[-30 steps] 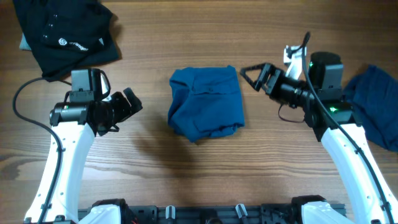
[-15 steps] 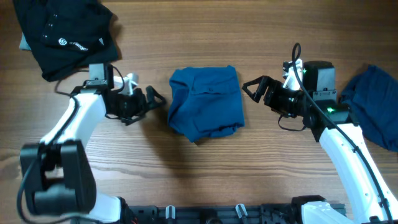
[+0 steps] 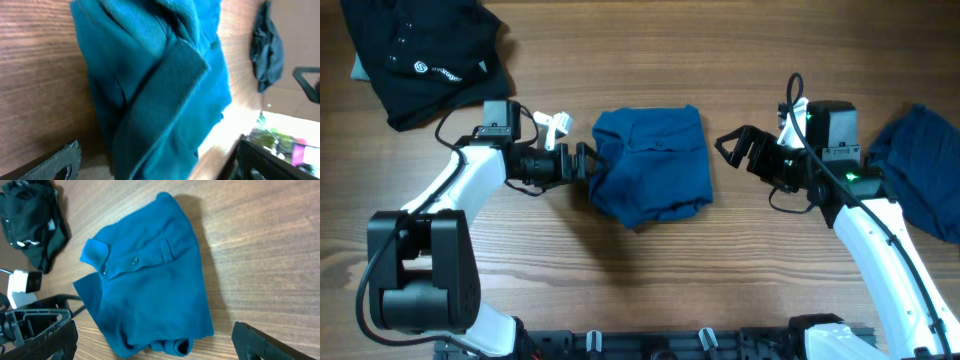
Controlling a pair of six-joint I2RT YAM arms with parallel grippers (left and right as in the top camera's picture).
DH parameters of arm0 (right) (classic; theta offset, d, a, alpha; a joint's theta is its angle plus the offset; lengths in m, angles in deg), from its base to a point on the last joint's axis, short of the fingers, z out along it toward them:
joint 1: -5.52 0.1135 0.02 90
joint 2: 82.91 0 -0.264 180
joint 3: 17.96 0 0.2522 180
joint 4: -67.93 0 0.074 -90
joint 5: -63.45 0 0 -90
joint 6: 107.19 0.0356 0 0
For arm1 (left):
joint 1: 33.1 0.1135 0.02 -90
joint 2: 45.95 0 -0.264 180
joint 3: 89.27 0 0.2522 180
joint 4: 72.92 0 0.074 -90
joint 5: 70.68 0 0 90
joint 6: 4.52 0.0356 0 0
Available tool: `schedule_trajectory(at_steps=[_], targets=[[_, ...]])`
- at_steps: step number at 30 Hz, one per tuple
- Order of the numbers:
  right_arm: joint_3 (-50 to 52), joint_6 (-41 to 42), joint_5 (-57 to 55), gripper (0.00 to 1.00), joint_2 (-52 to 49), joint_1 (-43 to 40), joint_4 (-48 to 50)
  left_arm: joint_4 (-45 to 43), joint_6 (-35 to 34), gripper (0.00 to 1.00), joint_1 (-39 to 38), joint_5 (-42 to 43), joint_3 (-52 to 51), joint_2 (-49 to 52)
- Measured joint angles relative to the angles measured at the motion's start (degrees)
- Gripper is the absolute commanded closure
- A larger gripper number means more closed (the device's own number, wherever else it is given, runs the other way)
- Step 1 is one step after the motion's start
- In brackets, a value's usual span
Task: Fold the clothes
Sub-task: 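Move the left gripper to the bundle's left side and grasp it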
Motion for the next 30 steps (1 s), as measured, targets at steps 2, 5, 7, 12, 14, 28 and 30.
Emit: schedule_trajectory(at_steps=[2, 5, 7, 12, 14, 28, 30], targets=[[0.02, 0.00, 0.00, 0.00, -0.02, 0.00, -0.39, -1.42, -1.53, 0.00, -0.59, -1.60, 0.00, 0.00], [0.04, 0.00, 0.00, 0.00, -0.02, 0.00, -0.59, -3.30, -3.63, 0.00, -1.25, -3.96, 0.00, 0.00], [0.04, 0.00, -0.02, 0.00, -0.02, 0.00, -0.59, -4.20, -4.44, 0.00, -1.31, -4.90, 0.00, 0.02], [0.04, 0.00, -0.02, 0.00, -0.02, 0.00, -0.57, -5.14, -5.33, 0.00, -1.40, -5.73, 0.00, 2.25], [0.04, 0.00, -0.02, 0.00, -0.02, 0.00, -0.59, -6.12, -5.66, 0.00, -1.90, -5.70, 0.00, 4.92], [0.04, 0.00, -0.04, 0.00, -0.02, 0.00, -0.59, -13.92, -6.45, 0.00, -6.23, -1.31, 0.07, 8.02], [0.04, 0.00, -0.04, 0.00, -0.02, 0.00, -0.63, -14.75, -7.85, 0.00, -6.54, -2.05, 0.07, 8.02]])
